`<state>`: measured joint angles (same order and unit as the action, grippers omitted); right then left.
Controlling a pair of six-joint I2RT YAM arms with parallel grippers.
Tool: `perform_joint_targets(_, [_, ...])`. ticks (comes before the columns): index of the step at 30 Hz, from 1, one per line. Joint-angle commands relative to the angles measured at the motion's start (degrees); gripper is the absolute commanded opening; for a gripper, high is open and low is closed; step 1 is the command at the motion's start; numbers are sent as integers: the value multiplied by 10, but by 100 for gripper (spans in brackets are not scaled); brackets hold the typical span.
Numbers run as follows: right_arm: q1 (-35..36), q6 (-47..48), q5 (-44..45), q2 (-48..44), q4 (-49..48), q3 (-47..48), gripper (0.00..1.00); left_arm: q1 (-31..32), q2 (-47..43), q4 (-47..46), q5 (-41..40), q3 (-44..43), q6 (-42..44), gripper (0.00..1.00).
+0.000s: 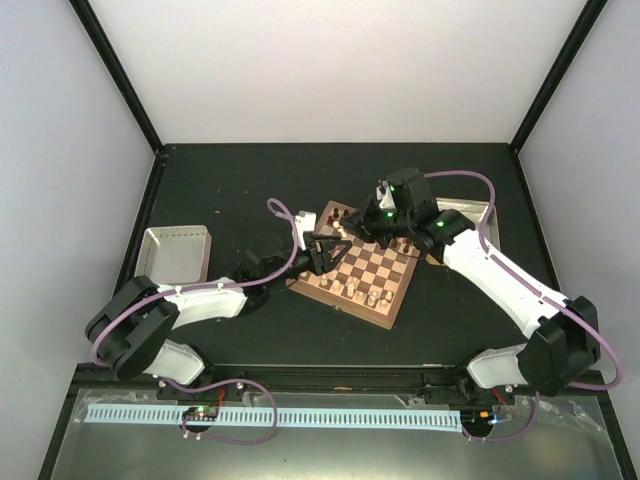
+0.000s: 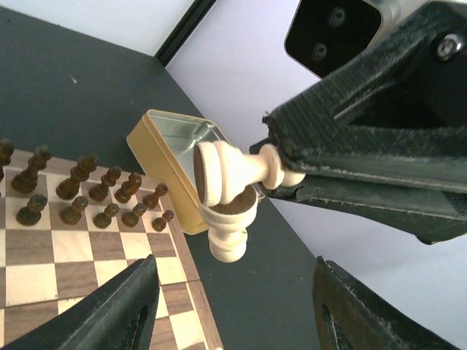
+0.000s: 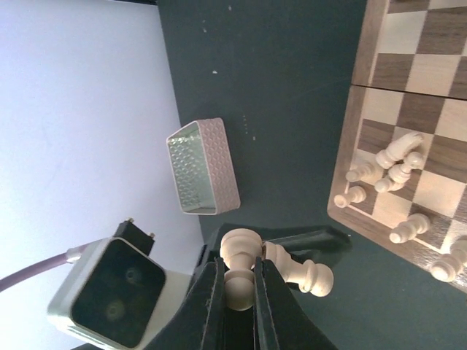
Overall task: Set up the chess pieces on the board
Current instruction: Pick up the chess piece from the chessboard.
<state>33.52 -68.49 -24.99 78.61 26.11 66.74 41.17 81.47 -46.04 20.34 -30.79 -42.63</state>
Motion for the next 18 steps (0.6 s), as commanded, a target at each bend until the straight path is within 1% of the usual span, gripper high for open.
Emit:
perform_joint_targets(1, [4,-22,-16,-22,-33,-3,8,14,13,-52,-35,-30,69,58])
perform_joint_targets(5, [4,-24,-19,-33,-33,-8,8,16,18,-79,-41,-32,90,51])
perform_joint_targets(14, [4,-27,-28,-39,-40,-13,8,18,31,-77,-62,-52,97,38])
perform_joint_targets(18, [4,-25,-27,-41,-39,-17,8,19,33,-69,-66,-57,102,24])
